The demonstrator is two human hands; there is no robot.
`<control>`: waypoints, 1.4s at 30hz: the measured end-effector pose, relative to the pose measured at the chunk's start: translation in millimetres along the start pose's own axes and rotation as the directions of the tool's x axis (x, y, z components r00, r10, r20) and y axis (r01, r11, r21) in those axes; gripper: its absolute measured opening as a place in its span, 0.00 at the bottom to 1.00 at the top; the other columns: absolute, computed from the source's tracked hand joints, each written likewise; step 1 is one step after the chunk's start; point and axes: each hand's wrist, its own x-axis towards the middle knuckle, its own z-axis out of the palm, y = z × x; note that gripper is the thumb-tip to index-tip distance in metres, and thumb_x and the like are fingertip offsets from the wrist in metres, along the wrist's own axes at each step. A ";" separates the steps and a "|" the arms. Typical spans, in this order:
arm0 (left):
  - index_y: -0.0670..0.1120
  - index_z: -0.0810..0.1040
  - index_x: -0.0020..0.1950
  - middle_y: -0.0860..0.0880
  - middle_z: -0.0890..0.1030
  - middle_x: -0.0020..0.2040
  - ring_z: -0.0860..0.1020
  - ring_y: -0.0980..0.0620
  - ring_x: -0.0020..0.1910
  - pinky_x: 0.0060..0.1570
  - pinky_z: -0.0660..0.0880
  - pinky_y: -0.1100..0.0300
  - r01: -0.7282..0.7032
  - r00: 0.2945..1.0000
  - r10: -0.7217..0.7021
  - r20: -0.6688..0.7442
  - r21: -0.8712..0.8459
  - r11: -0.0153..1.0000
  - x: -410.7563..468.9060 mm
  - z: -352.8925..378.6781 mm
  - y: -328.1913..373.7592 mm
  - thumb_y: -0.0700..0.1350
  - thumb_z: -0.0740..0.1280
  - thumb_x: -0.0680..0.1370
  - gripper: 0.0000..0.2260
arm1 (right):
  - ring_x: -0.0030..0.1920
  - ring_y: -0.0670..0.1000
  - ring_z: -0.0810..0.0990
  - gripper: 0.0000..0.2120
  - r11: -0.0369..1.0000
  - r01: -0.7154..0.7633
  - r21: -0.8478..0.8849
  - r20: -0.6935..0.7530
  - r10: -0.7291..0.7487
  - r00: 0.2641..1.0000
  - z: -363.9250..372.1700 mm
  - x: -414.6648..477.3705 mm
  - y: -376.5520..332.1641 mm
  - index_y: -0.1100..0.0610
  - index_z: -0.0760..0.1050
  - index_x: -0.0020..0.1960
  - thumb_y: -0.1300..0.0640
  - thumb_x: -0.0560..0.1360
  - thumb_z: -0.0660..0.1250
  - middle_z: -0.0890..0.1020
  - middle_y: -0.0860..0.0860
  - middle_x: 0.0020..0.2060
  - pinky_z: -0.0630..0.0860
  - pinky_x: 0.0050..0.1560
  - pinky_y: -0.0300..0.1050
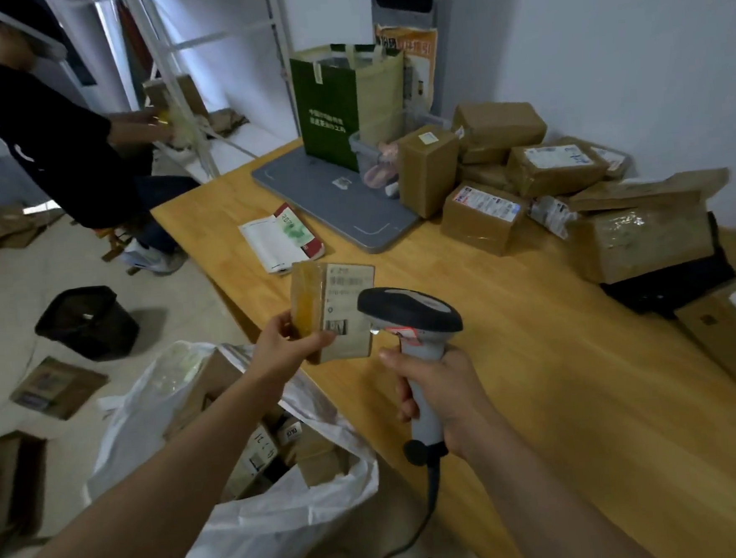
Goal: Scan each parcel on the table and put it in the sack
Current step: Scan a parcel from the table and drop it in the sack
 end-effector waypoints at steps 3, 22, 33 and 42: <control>0.43 0.67 0.69 0.43 0.77 0.59 0.79 0.44 0.56 0.45 0.80 0.57 -0.020 0.999 0.018 -0.037 -0.046 0.999 -3.2 -12.4 -5.7 0.48 0.80 0.62 0.40 | 0.21 0.49 0.70 0.13 1.000 0.018 -0.013 0.034 -0.018 0.999 11.5 -3.3 1.6 0.58 0.74 0.31 0.57 0.72 0.72 0.74 0.53 0.23 0.72 0.28 0.43; 0.41 0.64 0.72 0.44 0.77 0.60 0.79 0.46 0.55 0.48 0.79 0.56 -0.015 0.995 0.005 -0.100 -0.097 0.995 -3.8 -41.3 -26.8 0.43 0.77 0.68 0.36 | 0.21 0.49 0.69 0.12 0.998 0.053 -0.040 0.094 -0.049 0.994 41.2 -5.0 3.1 0.58 0.73 0.33 0.58 0.73 0.72 0.73 0.53 0.23 0.71 0.27 0.42; 0.41 0.75 0.64 0.43 0.81 0.55 0.82 0.46 0.50 0.44 0.79 0.57 0.121 0.926 -0.212 -0.312 -0.285 0.951 -12.8 -77.1 -50.1 0.46 0.72 0.74 0.21 | 0.22 0.49 0.70 0.10 1.000 0.021 0.006 0.148 -0.022 0.989 47.7 6.2 9.0 0.59 0.75 0.35 0.58 0.72 0.72 0.75 0.54 0.25 0.71 0.28 0.42; 0.44 0.70 0.56 0.40 0.79 0.51 0.80 0.45 0.40 0.30 0.76 0.55 0.523 0.779 -0.526 -0.342 -0.109 0.845 -19.8 -119.5 -132.7 0.42 0.77 0.70 0.20 | 0.22 0.50 0.69 0.07 0.995 -0.087 0.046 0.090 0.083 0.993 44.6 18.9 17.5 0.60 0.76 0.39 0.59 0.72 0.72 0.74 0.56 0.25 0.71 0.28 0.42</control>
